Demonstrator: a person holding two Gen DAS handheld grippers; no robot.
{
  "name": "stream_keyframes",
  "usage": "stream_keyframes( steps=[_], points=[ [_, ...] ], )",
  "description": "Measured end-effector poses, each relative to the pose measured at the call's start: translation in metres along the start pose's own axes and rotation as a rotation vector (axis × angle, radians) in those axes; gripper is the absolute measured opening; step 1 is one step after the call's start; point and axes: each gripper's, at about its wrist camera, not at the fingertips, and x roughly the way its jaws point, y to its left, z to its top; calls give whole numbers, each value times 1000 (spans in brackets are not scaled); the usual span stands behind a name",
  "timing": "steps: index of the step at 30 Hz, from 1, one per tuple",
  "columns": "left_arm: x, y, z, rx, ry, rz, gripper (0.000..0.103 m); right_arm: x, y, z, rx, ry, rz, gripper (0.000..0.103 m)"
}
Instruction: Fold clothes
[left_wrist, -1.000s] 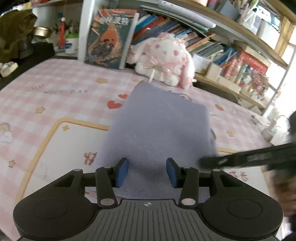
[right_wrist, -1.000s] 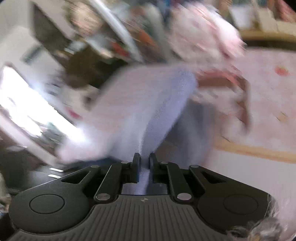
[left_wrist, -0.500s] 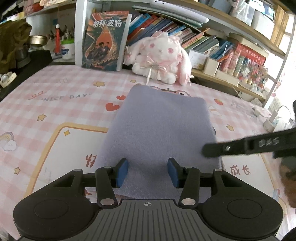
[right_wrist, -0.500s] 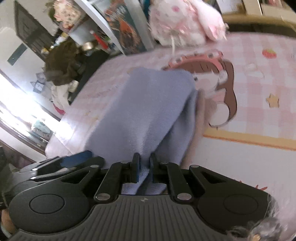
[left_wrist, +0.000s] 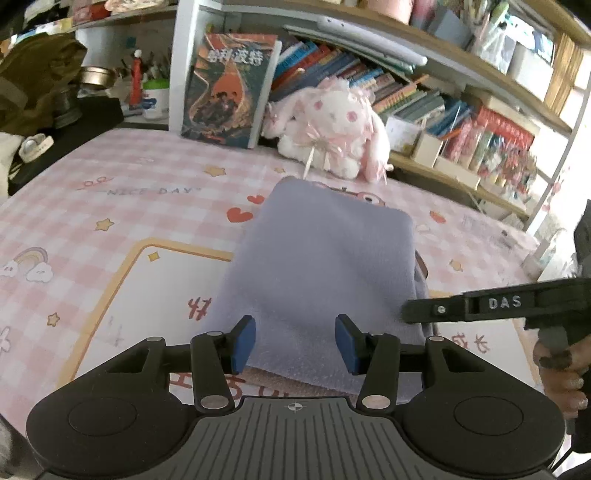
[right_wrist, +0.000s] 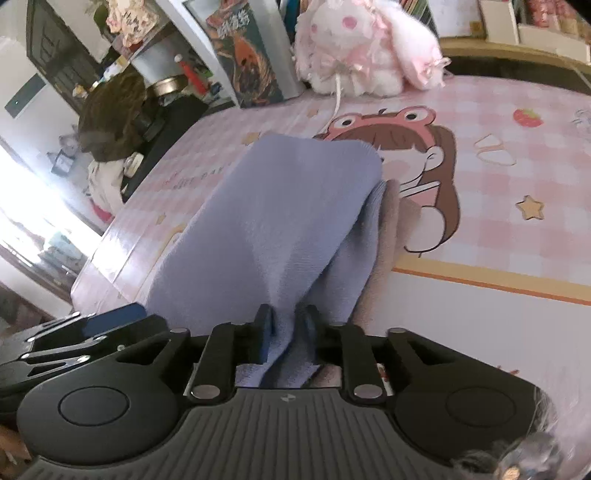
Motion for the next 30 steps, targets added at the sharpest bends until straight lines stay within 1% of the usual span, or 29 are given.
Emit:
stream_keyframes(
  steps=[2, 4, 7, 9, 11, 14, 19, 21, 24, 30],
  points=[
    [-2, 4, 2, -5, -11, -17, 47, -9, 2, -3, -7, -24, -27, 24],
    [-3, 8, 6, -7, -20, -35, 47, -17, 6, -9, -12, -47, -73, 28],
    [-5, 13, 11, 6, -22, -57, 48, -28, 11, -19, -12, -79, -141, 31],
    [-8, 18, 12, 21, -14, -76, 48, -35, 16, -28, 16, -91, -183, 33],
    [-10, 22, 12, 43, -2, -96, 48, -41, 25, -38, 38, -107, -227, 37],
    [-10, 30, 11, 89, 28, -115, 48, -47, 39, -50, 68, -131, -293, 39],
    [-8, 43, 9, 157, 70, -140, 48, -50, 66, -64, 102, -172, -383, 47],
    [-7, 48, 8, 176, 77, -158, 48, -49, 76, -69, 109, -177, -410, 48],
    [-7, 56, 7, 211, 86, -189, 48, -47, 90, -78, 125, -178, -451, 53],
    [-10, 72, 2, 258, 106, -234, 49, -40, 116, -94, 161, -188, -516, 56]
  ],
)
